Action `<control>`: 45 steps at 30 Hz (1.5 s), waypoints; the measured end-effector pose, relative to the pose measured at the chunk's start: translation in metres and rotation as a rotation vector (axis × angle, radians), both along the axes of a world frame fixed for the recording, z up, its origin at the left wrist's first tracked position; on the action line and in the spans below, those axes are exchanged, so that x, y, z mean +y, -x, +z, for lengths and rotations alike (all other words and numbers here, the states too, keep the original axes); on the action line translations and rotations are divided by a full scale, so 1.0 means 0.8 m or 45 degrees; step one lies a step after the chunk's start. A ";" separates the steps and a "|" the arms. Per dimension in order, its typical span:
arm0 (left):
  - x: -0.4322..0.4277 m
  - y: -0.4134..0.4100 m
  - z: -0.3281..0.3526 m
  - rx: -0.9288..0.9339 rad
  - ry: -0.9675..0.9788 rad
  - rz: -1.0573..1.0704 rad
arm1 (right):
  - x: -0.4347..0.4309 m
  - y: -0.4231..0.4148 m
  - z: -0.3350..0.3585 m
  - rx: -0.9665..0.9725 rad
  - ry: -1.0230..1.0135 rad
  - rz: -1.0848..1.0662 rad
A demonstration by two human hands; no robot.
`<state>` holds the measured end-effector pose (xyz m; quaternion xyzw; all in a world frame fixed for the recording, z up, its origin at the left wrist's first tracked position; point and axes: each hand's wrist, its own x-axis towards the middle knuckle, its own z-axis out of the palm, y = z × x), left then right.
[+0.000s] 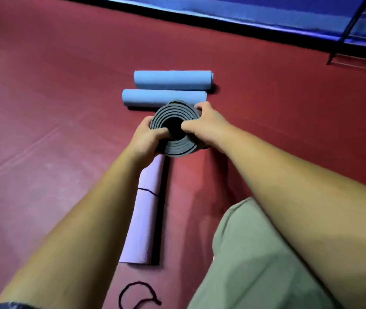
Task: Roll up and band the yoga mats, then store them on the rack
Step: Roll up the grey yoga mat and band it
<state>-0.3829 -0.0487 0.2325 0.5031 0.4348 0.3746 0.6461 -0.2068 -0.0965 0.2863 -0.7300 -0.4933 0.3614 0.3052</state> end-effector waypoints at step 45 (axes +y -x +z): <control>-0.113 0.060 -0.293 1.776 -0.006 -0.761 | -0.040 0.073 -0.158 -0.868 0.801 1.054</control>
